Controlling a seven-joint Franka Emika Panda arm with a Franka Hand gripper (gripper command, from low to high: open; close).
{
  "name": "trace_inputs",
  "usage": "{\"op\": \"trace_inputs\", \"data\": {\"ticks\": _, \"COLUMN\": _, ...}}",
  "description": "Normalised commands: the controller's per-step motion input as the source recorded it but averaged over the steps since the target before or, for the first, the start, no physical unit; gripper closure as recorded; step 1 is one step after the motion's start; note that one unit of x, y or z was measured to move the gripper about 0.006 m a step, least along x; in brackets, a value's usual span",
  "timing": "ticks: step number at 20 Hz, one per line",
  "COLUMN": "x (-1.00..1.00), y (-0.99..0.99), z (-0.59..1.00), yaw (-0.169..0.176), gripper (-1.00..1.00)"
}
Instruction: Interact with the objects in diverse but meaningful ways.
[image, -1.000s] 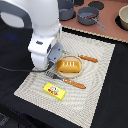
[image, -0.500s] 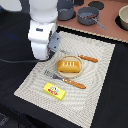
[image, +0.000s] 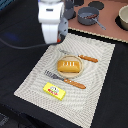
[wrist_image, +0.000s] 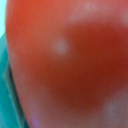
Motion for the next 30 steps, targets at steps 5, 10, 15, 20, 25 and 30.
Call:
{"op": "trace_inputs", "data": {"ticks": 5, "x": 0.59, "y": 0.62, "z": 0.53, "yaw": 0.000, "gripper": 1.00}}
{"op": "trace_inputs", "data": {"ticks": 10, "x": 0.54, "y": 0.61, "z": 0.32, "yaw": -0.001, "gripper": 1.00}}
{"op": "trace_inputs", "data": {"ticks": 15, "x": 0.53, "y": 0.61, "z": 0.24, "yaw": -0.003, "gripper": 1.00}}
{"op": "trace_inputs", "data": {"ticks": 20, "x": 0.52, "y": 0.62, "z": 0.23, "yaw": -0.007, "gripper": 1.00}}
{"op": "trace_inputs", "data": {"ticks": 25, "x": 0.46, "y": 0.62, "z": 0.15, "yaw": -0.018, "gripper": 1.00}}
{"op": "trace_inputs", "data": {"ticks": 30, "x": 0.37, "y": 0.60, "z": 0.02, "yaw": -0.032, "gripper": 1.00}}
